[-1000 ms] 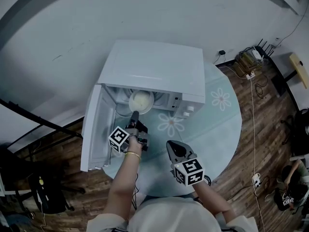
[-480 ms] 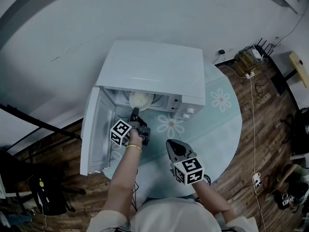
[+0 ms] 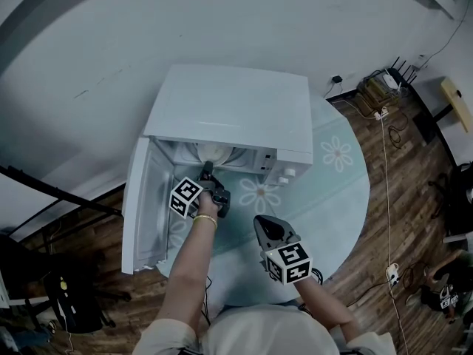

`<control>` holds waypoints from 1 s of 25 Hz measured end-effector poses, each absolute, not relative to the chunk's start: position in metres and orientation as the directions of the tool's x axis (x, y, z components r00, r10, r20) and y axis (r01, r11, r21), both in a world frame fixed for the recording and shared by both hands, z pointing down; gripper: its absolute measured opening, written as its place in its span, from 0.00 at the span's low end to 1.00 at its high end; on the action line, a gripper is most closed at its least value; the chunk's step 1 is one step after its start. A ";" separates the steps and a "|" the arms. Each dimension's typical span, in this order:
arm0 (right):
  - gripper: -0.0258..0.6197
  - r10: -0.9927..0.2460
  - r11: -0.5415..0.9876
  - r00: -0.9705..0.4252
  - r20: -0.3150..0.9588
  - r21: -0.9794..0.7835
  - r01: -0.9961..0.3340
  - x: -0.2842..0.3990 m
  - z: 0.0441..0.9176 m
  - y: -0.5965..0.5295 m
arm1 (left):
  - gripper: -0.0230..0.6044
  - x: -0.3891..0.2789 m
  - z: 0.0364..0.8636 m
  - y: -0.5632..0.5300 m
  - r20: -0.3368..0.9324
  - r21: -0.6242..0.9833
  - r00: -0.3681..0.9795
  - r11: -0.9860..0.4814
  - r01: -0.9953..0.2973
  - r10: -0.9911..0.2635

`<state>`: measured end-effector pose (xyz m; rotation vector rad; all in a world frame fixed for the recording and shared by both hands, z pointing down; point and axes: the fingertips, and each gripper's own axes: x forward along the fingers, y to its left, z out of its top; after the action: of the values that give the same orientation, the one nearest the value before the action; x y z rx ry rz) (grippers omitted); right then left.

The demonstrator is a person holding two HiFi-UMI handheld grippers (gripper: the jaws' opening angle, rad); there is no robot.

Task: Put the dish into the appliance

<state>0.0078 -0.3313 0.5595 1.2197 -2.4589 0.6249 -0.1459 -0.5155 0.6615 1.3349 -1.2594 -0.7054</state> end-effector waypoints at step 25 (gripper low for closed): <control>0.05 -0.696 0.540 -0.578 0.426 -0.221 -0.812 -0.002 0.538 -0.305 | 0.23 -0.140 0.633 -0.459 0.244 0.916 0.336 0.103 -0.387 -0.910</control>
<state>-0.0024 -0.3054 0.5377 1.2551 -2.4927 0.5789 -0.1403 -0.4587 0.6333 1.4864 -1.2430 -0.5890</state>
